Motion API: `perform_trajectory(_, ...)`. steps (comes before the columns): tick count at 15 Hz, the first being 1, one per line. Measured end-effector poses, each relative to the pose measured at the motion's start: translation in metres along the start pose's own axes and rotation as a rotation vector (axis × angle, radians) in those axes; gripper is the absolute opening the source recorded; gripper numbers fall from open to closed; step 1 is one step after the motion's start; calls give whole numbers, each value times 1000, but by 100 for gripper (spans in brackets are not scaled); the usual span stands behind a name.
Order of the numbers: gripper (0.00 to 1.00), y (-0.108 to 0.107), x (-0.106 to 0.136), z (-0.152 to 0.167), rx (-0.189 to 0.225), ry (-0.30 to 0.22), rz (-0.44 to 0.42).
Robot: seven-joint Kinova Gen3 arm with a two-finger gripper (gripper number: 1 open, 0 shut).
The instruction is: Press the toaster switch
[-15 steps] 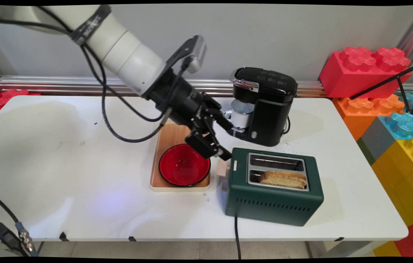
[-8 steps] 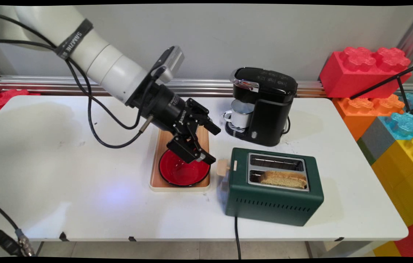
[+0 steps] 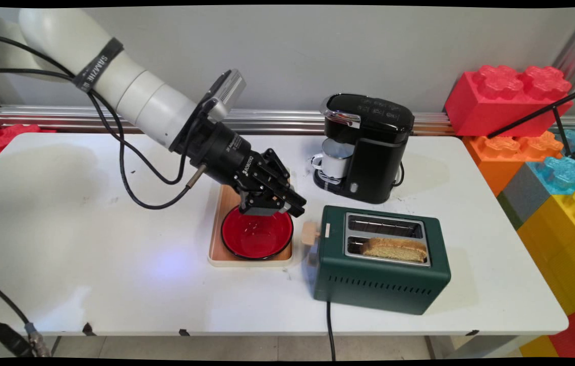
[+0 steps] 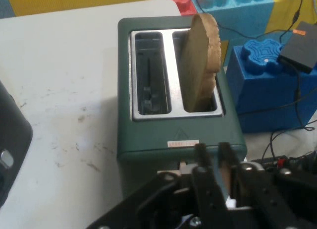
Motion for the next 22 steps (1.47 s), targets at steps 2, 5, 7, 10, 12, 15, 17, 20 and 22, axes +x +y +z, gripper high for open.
perform_trajectory(2, 0, -1, -5, 1, -7, 10, -1)
perform_trajectory(5, 0, -2, -14, 5, -15, 25, -4)
perform_trajectory(7, 0, -3, -18, 9, -18, 33, -5)
perform_trajectory(10, 0, -5, -26, 18, -17, 45, -7)
perform_trajectory(12, 0, -7, -32, 25, -11, 50, -8)
perform_trajectory(15, 0, -10, -41, 33, -1, 53, -9)
perform_trajectory(17, 0, -11, -45, 39, 2, 57, -12)
perform_trajectory(20, 0, -13, -51, 45, 4, 63, -18)
perform_trajectory(22, 0, -13, -53, 48, 5, 66, -21)
